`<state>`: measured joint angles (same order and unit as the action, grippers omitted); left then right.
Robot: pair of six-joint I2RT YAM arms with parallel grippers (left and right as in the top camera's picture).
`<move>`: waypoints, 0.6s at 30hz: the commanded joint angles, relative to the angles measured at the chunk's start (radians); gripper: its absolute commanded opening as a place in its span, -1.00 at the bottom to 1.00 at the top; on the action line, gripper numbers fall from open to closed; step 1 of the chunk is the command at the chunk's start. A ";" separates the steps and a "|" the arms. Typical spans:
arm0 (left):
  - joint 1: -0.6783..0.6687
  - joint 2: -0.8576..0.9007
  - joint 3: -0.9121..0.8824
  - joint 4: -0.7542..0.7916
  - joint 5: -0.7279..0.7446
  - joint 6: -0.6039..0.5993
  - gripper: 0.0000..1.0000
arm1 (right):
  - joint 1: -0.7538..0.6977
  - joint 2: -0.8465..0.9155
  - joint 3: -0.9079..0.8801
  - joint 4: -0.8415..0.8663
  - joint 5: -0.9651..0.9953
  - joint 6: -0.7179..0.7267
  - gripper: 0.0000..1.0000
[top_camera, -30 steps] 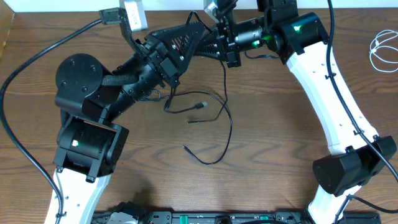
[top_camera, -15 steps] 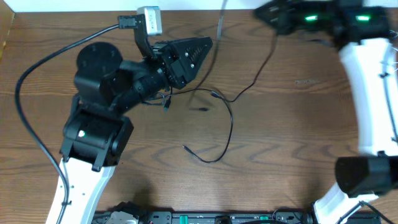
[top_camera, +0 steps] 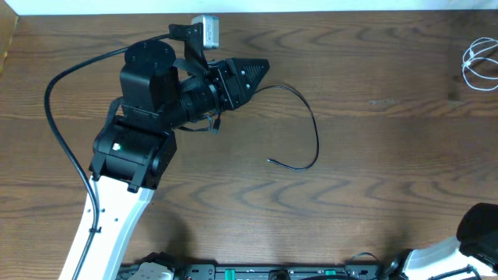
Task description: Untangle cables
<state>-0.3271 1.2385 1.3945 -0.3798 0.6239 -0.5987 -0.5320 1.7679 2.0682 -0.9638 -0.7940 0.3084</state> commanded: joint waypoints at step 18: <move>0.006 0.024 0.003 -0.040 0.012 0.076 -0.10 | -0.169 0.101 0.010 0.071 0.880 0.187 -0.98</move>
<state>-0.3271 1.2591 1.3945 -0.4198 0.6239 -0.5423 -0.6964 1.8233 2.0686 -0.8886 -0.1436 0.4236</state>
